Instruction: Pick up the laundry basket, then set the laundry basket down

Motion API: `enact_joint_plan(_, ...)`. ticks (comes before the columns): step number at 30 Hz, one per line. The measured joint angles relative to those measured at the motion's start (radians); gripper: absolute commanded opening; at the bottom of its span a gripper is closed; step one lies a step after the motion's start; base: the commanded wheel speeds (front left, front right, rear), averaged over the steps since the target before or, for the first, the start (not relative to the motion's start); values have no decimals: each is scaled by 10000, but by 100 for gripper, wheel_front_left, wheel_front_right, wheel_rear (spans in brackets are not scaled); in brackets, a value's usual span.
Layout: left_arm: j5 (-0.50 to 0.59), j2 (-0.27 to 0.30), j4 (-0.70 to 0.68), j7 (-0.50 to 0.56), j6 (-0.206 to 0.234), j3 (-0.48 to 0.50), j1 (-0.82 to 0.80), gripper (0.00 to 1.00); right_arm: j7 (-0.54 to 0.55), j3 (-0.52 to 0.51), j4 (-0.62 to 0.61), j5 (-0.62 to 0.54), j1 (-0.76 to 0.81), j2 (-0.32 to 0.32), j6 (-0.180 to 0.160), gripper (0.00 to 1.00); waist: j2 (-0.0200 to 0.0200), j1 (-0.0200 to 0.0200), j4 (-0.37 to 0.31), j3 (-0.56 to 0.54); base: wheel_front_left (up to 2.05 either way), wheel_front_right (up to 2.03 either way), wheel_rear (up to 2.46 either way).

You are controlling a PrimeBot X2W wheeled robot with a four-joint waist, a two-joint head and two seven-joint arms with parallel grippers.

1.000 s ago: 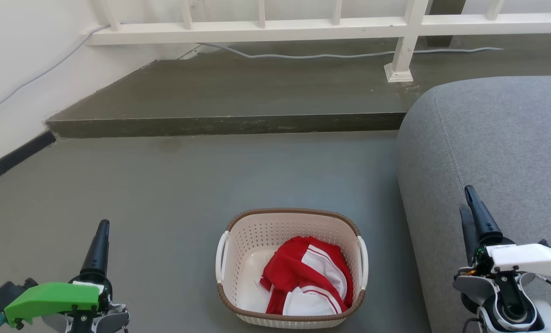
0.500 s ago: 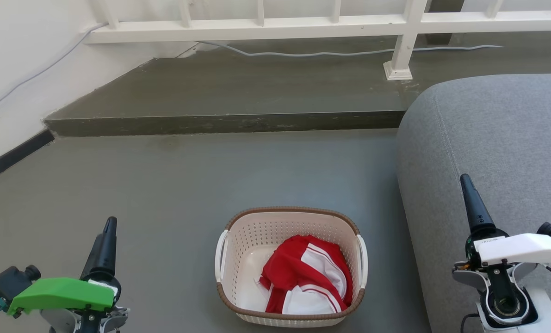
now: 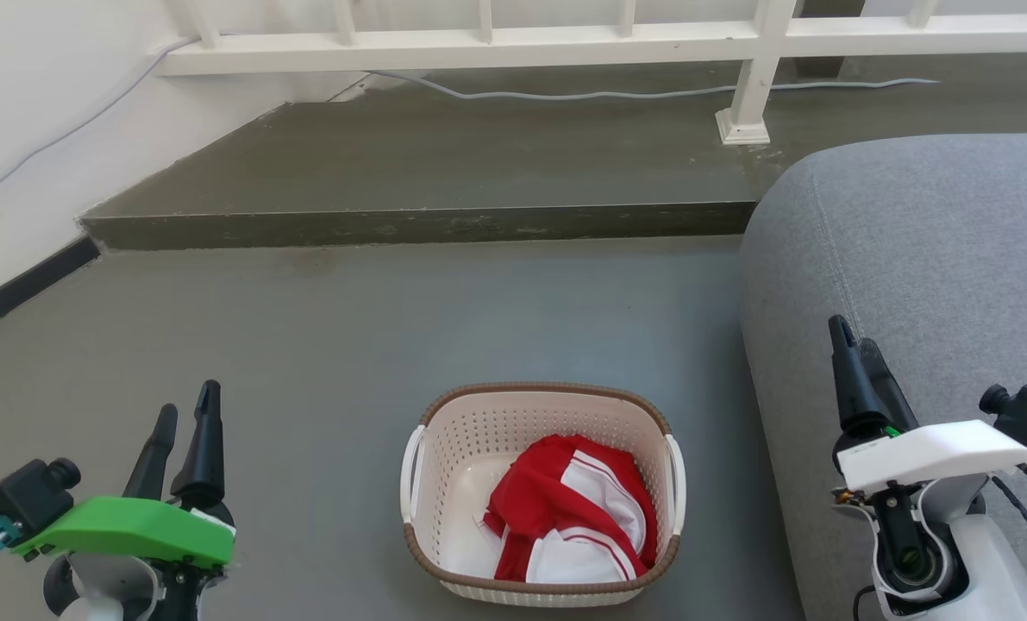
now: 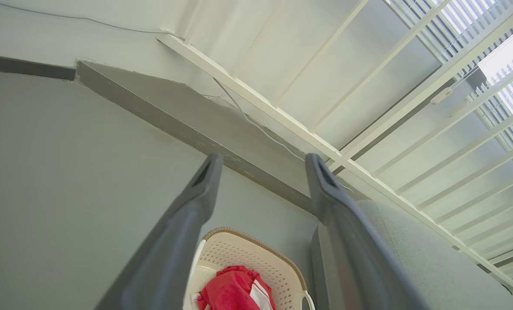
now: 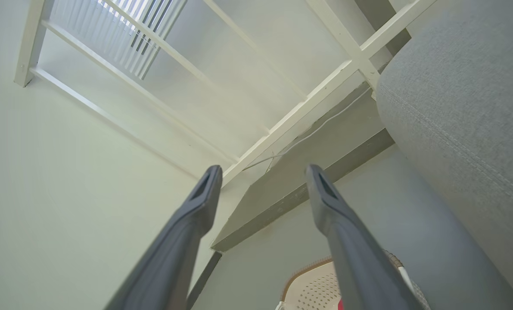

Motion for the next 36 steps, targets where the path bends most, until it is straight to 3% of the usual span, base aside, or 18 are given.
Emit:
enact_joint_plan(14,2295,-12,-192,-531,159,-328,2,100,-539,646,-366,-2516,-41,4,-579,100,0,0,-14,81,0,0,0)
enact_joint_plan(36,5394,-27,-389,-1308,153,-493,4,100,-1331,1363,-483,-5628,-35,12,-1133,100,0,0,-108,34,0,0,0)
